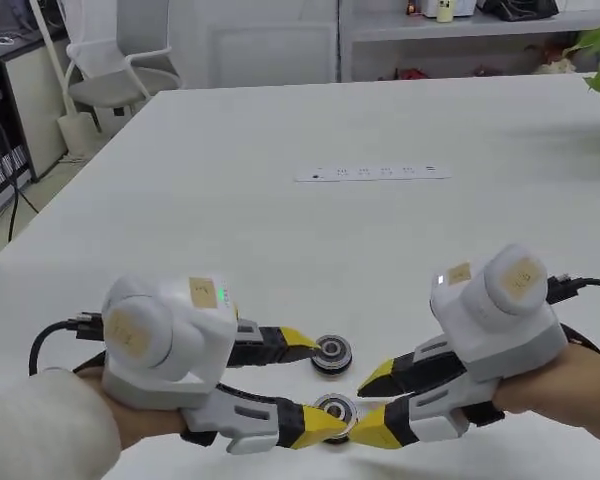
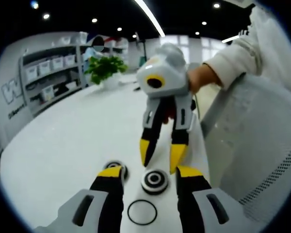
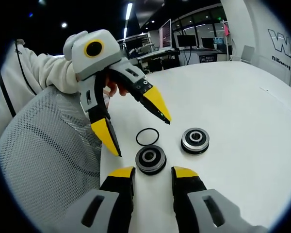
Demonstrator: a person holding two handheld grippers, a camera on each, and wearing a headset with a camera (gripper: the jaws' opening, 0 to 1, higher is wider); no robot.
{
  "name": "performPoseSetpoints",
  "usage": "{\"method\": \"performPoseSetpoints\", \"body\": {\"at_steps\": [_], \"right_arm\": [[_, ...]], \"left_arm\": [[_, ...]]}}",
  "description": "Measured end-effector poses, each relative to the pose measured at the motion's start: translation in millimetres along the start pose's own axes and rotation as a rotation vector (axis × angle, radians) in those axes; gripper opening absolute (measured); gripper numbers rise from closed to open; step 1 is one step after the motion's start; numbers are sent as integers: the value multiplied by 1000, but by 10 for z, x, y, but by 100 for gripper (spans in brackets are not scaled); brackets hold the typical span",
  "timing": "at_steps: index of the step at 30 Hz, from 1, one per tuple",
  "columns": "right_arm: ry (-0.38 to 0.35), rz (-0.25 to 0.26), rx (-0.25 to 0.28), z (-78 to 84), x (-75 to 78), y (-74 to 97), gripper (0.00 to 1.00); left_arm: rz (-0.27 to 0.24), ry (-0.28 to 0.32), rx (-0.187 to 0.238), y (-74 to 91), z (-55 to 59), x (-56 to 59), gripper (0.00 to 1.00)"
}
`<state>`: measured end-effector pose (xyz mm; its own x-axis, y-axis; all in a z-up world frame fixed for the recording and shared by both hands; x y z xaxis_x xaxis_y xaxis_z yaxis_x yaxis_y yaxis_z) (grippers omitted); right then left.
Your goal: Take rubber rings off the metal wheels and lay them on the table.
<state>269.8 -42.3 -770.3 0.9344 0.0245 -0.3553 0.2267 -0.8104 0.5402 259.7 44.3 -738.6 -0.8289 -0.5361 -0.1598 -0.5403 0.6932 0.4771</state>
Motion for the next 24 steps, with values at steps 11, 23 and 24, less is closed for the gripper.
{"method": "performPoseSetpoints", "body": {"at_steps": [11, 23, 24], "right_arm": [[29, -7, -29, 30, -8, -58, 24], [46, -8, -48, 51, -10, -89, 20], [46, -8, -49, 49, -11, -88, 20]], "left_arm": [[-13, 24, -33, -72, 112, 36, 34], [2, 6, -55, -126, 168, 125, 23], [3, 1, -62, -134, 188, 132, 22]]}}
Point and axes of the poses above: the centre of the closed fingertips' face, and the gripper's own axes: y roughly backward along the fingers, x roughly to its right, z roughly out of its underside, the point moved 5 cm from there along y, roughly backward along the fingers, and after that the axes turned 13 degrees about -z, right-handed, at the moved point
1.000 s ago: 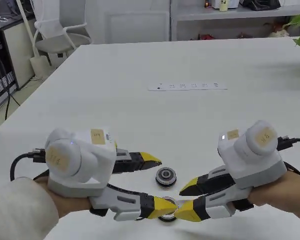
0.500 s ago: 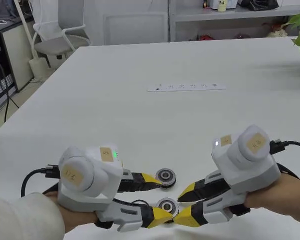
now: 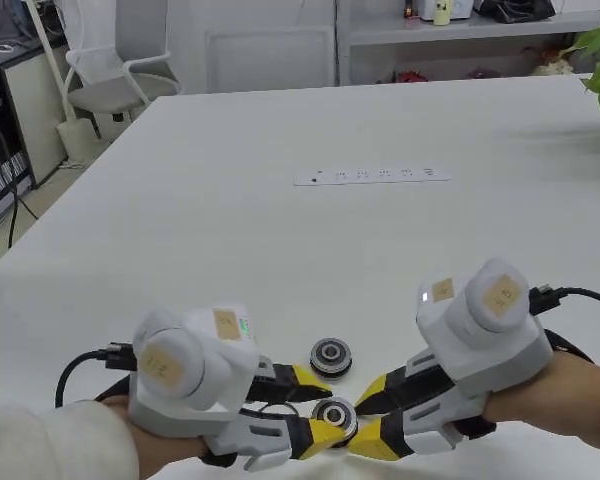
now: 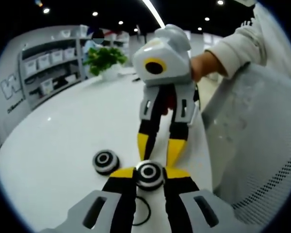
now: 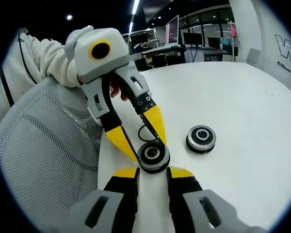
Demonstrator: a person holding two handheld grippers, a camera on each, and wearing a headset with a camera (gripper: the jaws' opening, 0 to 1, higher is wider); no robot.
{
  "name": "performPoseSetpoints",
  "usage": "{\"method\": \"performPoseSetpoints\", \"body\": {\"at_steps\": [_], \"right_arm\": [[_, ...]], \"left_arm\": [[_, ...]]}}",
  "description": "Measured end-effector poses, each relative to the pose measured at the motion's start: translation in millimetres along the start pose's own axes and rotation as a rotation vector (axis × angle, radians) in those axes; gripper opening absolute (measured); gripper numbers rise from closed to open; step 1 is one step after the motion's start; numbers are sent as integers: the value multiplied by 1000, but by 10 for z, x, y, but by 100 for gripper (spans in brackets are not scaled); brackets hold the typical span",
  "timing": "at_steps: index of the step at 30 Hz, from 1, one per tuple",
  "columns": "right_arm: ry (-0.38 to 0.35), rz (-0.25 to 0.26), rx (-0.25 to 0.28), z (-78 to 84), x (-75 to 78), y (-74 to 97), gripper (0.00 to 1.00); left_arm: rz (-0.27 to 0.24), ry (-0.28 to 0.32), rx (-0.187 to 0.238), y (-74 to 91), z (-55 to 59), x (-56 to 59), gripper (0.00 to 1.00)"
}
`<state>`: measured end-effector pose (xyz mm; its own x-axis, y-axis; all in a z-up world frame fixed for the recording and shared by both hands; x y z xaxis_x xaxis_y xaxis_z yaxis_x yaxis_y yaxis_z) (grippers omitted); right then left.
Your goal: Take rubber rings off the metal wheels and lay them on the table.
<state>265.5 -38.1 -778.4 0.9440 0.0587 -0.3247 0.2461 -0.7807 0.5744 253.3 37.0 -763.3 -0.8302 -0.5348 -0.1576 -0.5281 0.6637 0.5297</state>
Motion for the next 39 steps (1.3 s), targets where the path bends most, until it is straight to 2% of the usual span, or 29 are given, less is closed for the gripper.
{"method": "performPoseSetpoints", "body": {"at_steps": [3, 7, 8, 9, 34, 37, 39], "right_arm": [[1, 3, 1, -3, 6, 4, 19], [3, 9, 5, -9, 17, 15, 18], [3, 11, 6, -10, 19, 16, 18], [6, 13, 4, -9, 23, 16, 18], [63, 14, -23, -10, 12, 18, 13], [87, 27, -37, -2, 34, 41, 5], [45, 27, -24, 3, 41, 46, 3]], "left_arm": [[8, 15, 0, -2, 2, 11, 19], [-6, 17, 4, -3, 0, -12, 15], [-6, 13, -8, 0, 20, -20, 15], [-8, 31, -1, -1, 13, -21, 15], [-5, 66, 16, 0, 24, -21, 15], [-5, 70, 16, 0, 25, -21, 15], [-6, 76, 18, 0, 27, -23, 15]]}}
Point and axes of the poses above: the centre of the closed fingertips' face, and the gripper's own axes: y roughly backward along the fingers, x roughly to its right, z roughly out of its underside, the point moved 5 cm from there along y, roughly backward along the fingers, and after that the axes turned 13 degrees about -z, right-handed, at the moved point
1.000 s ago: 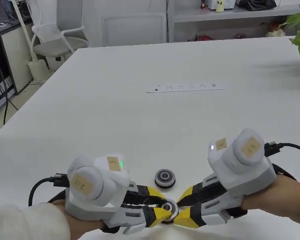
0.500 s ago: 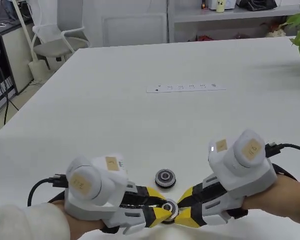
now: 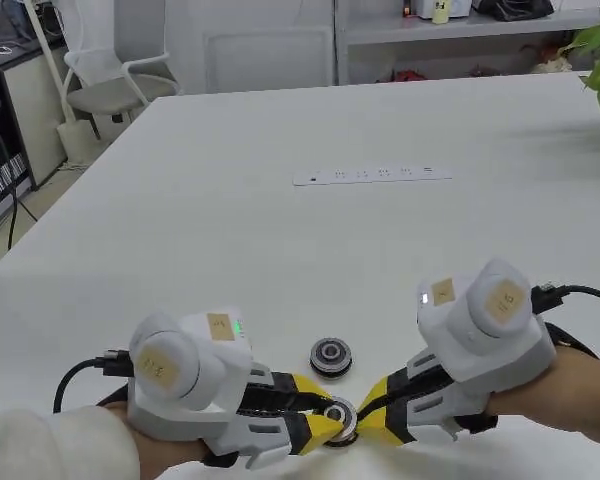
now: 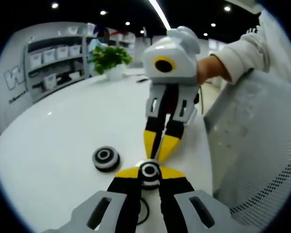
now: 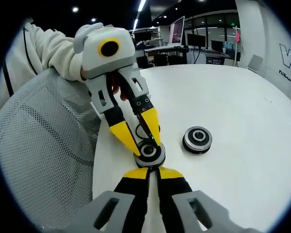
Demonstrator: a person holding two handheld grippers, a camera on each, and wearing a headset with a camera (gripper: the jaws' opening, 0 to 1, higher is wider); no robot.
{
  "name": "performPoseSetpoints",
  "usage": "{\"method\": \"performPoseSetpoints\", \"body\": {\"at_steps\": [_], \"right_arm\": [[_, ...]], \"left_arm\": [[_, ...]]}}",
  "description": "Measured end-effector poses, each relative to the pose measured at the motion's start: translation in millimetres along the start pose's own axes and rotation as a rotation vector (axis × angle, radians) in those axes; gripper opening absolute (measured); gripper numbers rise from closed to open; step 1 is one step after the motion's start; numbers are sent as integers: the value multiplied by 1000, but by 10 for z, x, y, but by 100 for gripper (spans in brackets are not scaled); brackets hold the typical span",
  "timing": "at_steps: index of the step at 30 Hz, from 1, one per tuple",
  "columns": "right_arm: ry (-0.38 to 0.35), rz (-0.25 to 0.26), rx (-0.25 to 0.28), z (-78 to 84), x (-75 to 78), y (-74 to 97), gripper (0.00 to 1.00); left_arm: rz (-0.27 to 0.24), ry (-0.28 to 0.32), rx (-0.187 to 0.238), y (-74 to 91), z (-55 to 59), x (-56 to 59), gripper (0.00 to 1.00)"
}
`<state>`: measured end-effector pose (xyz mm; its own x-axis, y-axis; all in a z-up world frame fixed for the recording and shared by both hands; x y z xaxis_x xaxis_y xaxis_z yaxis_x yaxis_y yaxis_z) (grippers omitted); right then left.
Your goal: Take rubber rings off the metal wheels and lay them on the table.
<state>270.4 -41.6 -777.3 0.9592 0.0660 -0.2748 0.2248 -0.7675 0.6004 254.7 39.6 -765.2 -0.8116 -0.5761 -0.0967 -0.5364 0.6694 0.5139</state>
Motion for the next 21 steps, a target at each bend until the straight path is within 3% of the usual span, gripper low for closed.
{"method": "performPoseSetpoints", "body": {"at_steps": [5, 10, 21], "right_arm": [[14, 3, -7, -1, -10, -3, 3], [-59, 2, 9, 8, 0, 4, 3], [-81, 9, 1, 19, 1, -1, 1]], "left_arm": [[0, 2, 2, 0, 0, 0, 15], [-1, 6, 3, 0, 2, 0, 15], [-1, 10, 3, -6, 5, -2, 15]]}}
Point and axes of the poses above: the centre of the closed fingertips' face, and the gripper's own axes: y roughly backward along the fingers, x roughly to its right, z roughly out of its underside, the point moved 5 cm from there along y, roughly backward along the fingers, and after that the axes turned 13 degrees about -z, right-handed, at the moved point
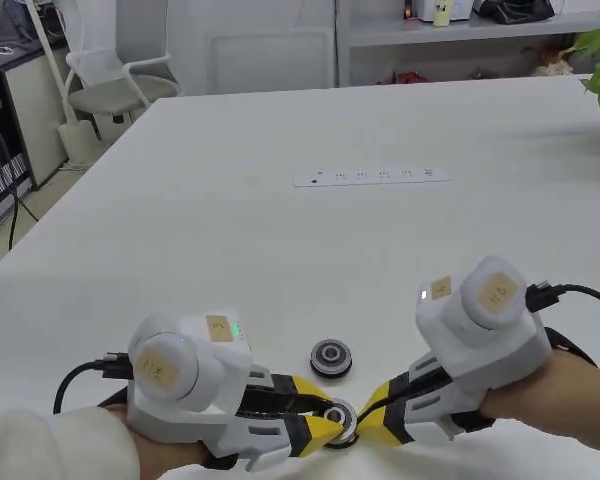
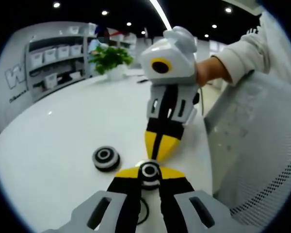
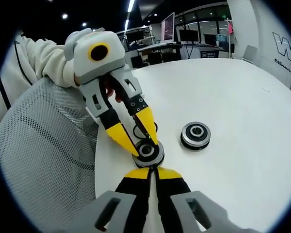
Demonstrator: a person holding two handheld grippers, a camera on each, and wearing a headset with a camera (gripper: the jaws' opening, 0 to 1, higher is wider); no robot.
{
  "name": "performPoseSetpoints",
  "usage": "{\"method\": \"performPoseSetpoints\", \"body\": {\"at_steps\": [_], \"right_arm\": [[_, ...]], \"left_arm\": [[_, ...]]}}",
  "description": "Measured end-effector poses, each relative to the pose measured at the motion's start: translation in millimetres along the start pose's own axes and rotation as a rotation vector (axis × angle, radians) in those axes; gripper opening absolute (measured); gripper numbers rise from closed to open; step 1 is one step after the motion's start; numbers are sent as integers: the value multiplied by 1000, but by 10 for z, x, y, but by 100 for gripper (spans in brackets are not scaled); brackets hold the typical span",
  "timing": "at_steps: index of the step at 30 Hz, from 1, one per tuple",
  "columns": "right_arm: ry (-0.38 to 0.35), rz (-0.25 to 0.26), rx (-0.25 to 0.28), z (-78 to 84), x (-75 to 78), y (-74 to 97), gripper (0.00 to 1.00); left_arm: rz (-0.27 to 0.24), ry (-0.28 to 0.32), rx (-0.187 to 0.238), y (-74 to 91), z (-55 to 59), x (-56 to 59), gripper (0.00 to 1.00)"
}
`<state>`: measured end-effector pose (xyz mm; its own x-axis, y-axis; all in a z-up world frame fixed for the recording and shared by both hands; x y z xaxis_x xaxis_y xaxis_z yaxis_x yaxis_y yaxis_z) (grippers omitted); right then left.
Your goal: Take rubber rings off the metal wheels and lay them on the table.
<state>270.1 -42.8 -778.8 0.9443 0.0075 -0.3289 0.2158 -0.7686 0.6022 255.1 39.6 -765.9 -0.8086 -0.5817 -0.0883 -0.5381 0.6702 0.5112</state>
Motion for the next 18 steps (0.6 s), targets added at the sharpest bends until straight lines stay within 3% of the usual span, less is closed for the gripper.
{"method": "performPoseSetpoints", "body": {"at_steps": [9, 18], "right_arm": [[-71, 3, 15, 8, 27, 15, 0], [-142, 6, 66, -13, 65, 87, 0]], "left_arm": [[0, -5, 1, -2, -3, 1, 15], [-3, -6, 1, -3, 1, -12, 15]]}}
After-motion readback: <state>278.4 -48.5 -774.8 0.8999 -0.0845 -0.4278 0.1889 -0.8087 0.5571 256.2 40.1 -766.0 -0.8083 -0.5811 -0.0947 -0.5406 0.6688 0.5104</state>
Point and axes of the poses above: the centre of the closed fingertips' face, and the gripper's own axes: y roughly backward along the fingers, x roughly to its right, z roughly out of its underside, the point moved 5 cm from there along y, roughly backward along the fingers, and after that the axes turned 13 degrees about -z, right-handed, at the moved point
